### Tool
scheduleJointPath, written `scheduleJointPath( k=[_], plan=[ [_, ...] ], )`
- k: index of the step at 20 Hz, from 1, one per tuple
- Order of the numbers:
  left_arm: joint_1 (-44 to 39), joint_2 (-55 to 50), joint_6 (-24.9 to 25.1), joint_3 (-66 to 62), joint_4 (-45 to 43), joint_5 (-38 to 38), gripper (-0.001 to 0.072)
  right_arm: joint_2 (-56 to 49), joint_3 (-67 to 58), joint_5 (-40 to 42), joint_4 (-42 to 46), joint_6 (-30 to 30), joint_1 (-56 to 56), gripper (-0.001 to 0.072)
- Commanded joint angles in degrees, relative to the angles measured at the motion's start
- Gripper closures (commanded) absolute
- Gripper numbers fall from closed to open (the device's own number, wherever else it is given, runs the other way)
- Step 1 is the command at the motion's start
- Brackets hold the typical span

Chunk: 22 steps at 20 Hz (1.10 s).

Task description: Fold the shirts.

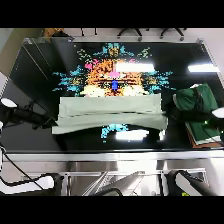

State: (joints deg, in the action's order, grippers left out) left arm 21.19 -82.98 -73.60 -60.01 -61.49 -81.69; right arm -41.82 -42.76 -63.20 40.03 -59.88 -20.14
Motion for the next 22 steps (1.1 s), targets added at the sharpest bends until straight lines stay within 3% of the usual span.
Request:
scheduleJointPath(
  k=[1,6,10,12,13,14,15,16,19,22],
  plan=[
    [-3.43,-4.17,-1.18,-10.8,0.2,0.44,0.0696,-10.78,-8.87,7.67,-8.11,7.37,3.43,0.0695],
    [-8.0,-16.59,-1.33,-25.42,0.04,1.97,0.0696,-27.93,-18.95,14.47,-7.87,10.71,8.11,0.0694],
    [-8.35,-25.11,-3.21,-33.38,0.24,1.29,0.0691,-34.86,-22.21,14.99,-7.69,12.04,8.15,0.0678],
    [-8.41,-27.76,-3.23,-36.52,0.22,-1.16,0.069,-34.69,-22.71,14.47,-6.62,12.13,7.76,0.0409],
    [-8.41,-28.5,-3.17,-37.86,0.22,-2.27,0.0681,-34.05,-23.47,13.27,-4.37,11.91,7.23,0.0339],
    [-8.44,-28.79,-3.17,-38.84,0.22,-2.75,0.0393,-33.24,-24.02,12.28,-1.64,10.93,6.43,0.0225],
    [-8.41,-28.74,-3.45,-39.78,0.22,-2.82,0.0023,-32.39,-24.11,11.69,0.57,8.61,5.46,0.0078],
    [-8.41,-28.76,-3.43,-41.0,0.17,-3.28,0.0049,-32.24,-24.11,10.34,1.18,6.91,4.39,0.0044],
    [-8.26,-28.74,-3.45,-44.92,0.11,-5.81,0.005,-33.62,-24.09,3.65,1.16,5.84,1.97,0.0044],
    [-7.54,-28.74,-4.52,-48.3,0.02,-7.41,0.005,-36.7,-24.09,2.03,0.48,5.88,2.54,0.0044]
  ],
)
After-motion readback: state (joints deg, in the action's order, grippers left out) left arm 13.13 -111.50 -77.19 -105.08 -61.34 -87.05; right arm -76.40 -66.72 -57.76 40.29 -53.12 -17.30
